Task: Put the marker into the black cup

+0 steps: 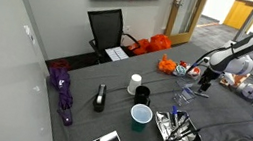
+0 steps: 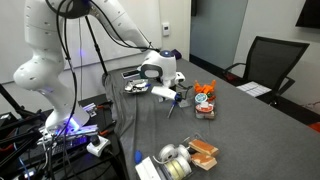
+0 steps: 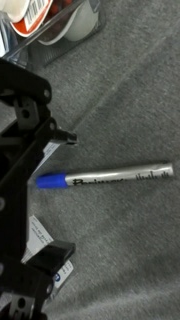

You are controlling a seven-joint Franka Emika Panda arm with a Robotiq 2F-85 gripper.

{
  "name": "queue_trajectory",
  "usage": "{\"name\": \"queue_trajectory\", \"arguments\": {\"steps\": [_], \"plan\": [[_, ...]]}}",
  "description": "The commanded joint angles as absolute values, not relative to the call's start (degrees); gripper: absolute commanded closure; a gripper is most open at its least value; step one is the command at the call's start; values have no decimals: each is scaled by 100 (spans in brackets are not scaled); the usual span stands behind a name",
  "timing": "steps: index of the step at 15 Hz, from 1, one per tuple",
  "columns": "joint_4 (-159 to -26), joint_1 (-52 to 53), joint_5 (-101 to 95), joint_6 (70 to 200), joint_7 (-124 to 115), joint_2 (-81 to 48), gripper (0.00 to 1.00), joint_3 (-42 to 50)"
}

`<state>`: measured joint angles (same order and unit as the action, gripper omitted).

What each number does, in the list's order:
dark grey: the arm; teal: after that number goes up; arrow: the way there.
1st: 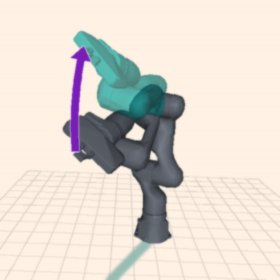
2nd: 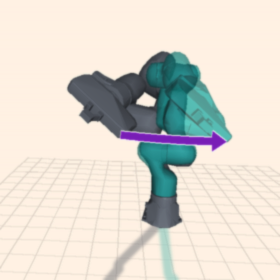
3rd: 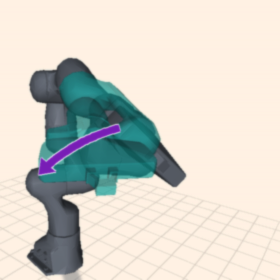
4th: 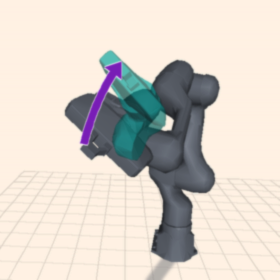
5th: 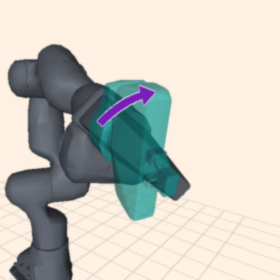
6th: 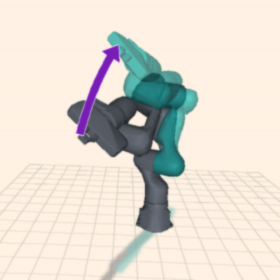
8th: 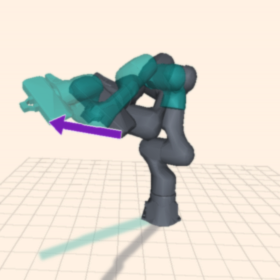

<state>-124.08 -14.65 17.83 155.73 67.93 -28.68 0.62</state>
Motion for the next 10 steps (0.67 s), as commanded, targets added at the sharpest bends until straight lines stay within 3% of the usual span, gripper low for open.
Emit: {"name": "queue_trajectory", "arguments": {"steps": [1,8,9,10], "plan": [[-12238,-1903,1796,15890,6856,-3218,0,-443],[-12009,-2364,1690,16112,6823,-3559,0,-941],[-11997,-2380,1668,16092,6808,-3564,25,-941],[-11990,-2397,1653,16086,6804,-3568,26,-945]]}}
